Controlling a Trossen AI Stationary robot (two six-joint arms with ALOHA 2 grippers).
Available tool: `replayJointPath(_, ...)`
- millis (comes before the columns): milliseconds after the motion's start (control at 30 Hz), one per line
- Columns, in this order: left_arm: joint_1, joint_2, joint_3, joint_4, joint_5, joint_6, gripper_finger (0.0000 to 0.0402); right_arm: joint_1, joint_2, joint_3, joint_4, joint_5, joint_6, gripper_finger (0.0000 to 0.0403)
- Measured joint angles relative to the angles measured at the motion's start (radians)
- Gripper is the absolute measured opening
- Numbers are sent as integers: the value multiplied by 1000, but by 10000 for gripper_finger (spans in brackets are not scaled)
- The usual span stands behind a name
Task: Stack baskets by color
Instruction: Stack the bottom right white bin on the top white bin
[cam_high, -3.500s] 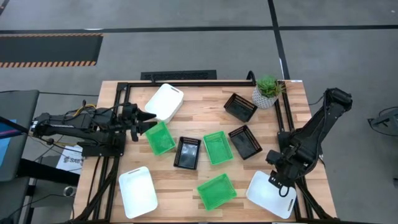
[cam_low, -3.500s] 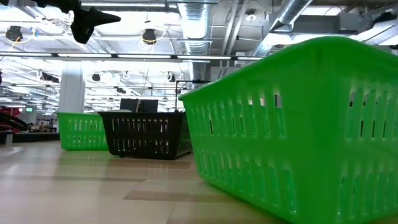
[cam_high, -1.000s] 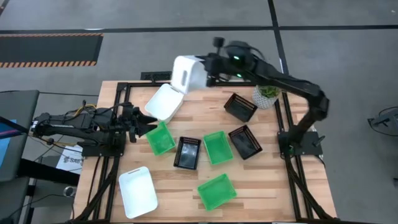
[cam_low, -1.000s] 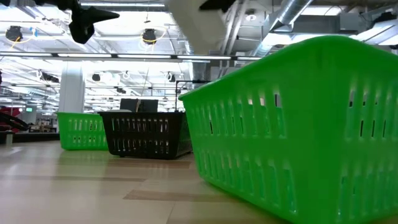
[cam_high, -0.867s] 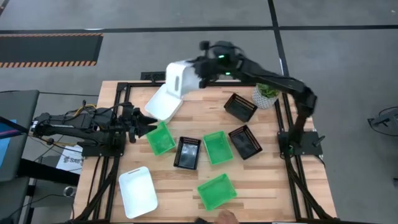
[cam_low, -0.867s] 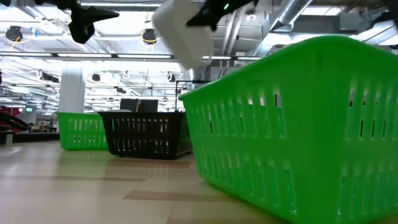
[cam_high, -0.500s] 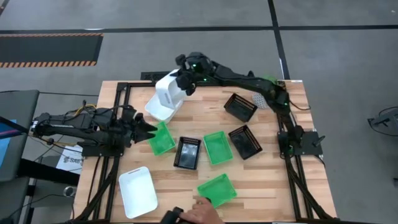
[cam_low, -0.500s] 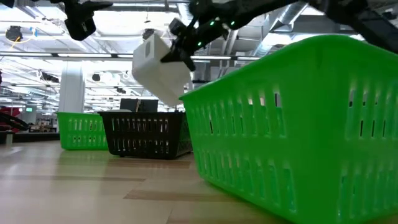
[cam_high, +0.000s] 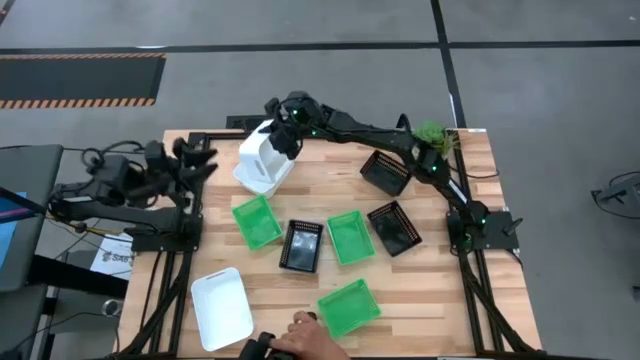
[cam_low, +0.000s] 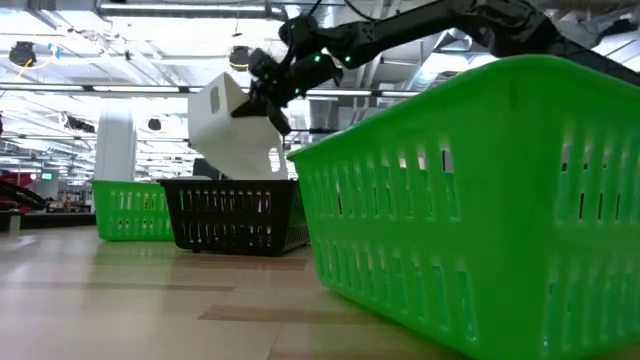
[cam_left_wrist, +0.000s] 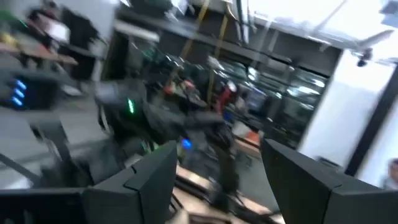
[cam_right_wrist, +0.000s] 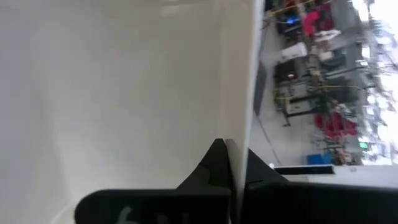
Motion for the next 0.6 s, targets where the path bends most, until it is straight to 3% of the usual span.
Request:
replayJointPath(300,0,1,4,3,-2,15,224,-1,16,3,-37,8,-46,1)
replayJointPath(600,0,1,4,3,-36,14,224,-1,16,3,-206,11,-174,2)
